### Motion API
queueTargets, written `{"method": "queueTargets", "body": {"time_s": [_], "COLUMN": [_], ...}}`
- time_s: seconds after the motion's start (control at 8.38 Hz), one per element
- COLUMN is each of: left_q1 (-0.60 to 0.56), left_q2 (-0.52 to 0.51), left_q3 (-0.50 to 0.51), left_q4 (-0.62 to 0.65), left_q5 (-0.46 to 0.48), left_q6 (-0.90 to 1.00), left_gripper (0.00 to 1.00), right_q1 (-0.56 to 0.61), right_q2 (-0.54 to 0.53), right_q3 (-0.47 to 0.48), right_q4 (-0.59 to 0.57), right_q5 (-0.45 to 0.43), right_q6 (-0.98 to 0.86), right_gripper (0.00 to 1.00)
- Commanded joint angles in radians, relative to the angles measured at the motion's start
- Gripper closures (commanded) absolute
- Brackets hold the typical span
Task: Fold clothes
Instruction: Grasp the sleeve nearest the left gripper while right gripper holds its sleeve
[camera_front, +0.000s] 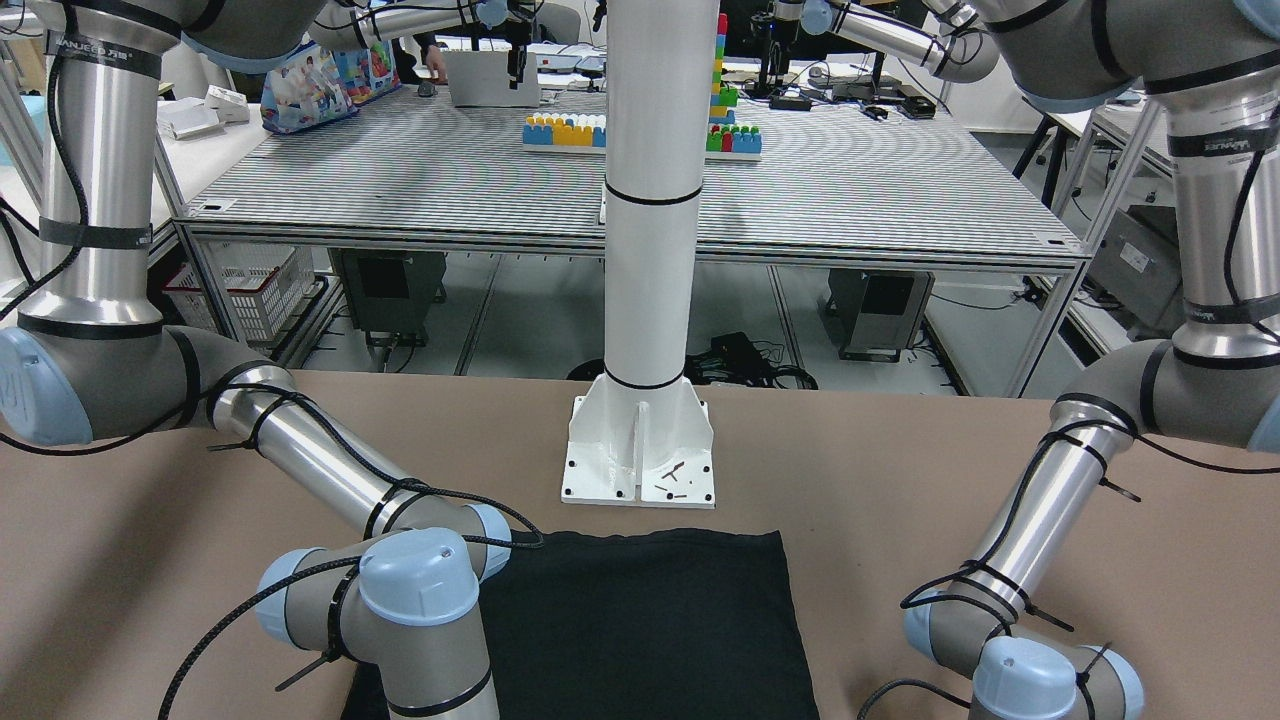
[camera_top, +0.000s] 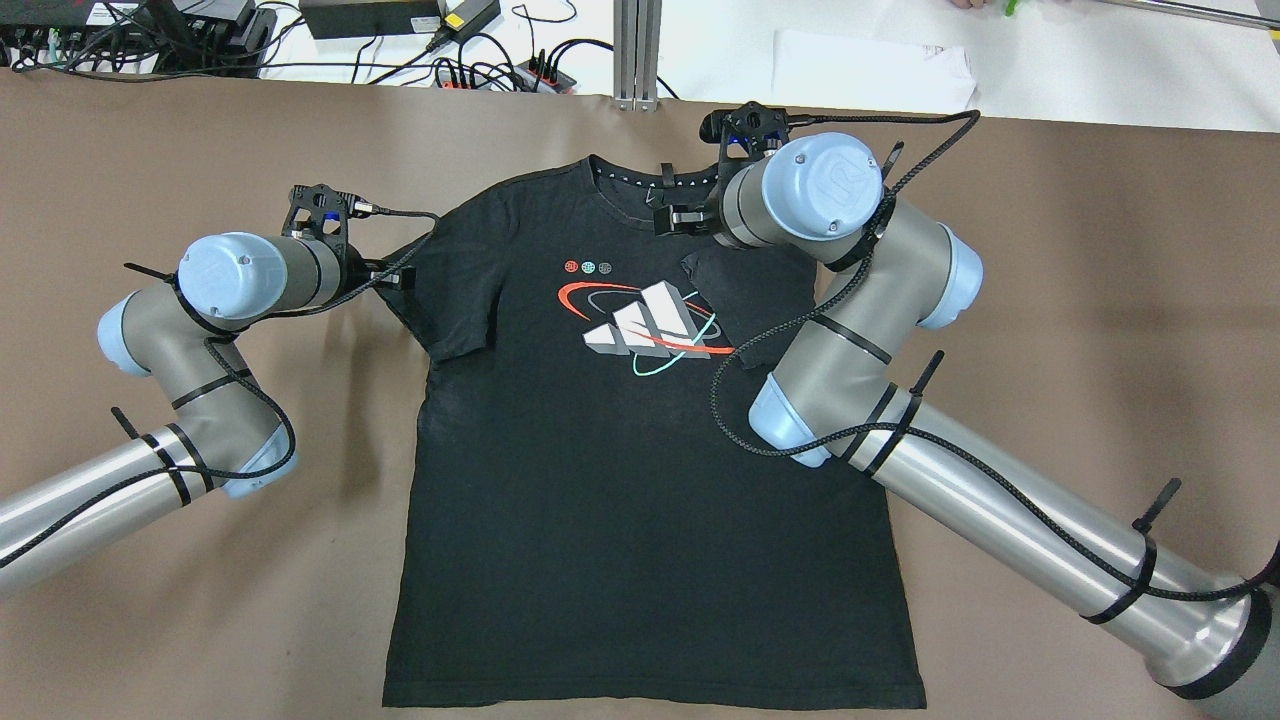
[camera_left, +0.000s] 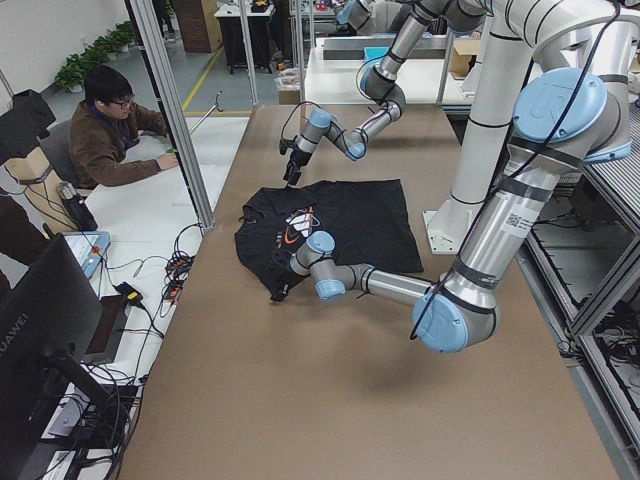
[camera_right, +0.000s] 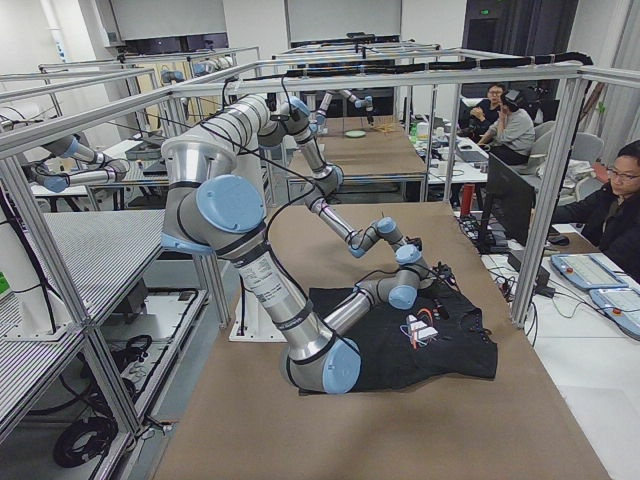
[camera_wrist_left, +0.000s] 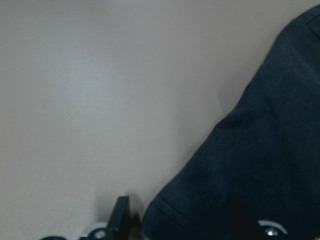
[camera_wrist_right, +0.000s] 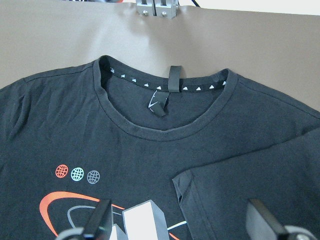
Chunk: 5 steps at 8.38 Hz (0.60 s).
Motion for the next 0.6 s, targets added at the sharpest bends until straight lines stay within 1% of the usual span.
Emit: {"method": "queueTargets", "body": {"time_s": [0.0,0.48], "left_q1": [-0.001,-0.005], "left_q2": [-0.004,-0.024], "left_q3": [-0.01,-0.021], "left_q4": [-0.002,0.013], "left_q5": [-0.002,-0.011], "left_q6": [-0.006,-0.009], "left_gripper": [1.0,1.0], "right_q1": [0.001,0.0], "right_q2": [0.0,-0.005], "right_q3": [0.0,0.005], "right_q4": [0.0,0.002], "right_q5": [0.0,0.0], "right_q6": [0.0,0.0], "right_gripper": [0.06,0.06]}}
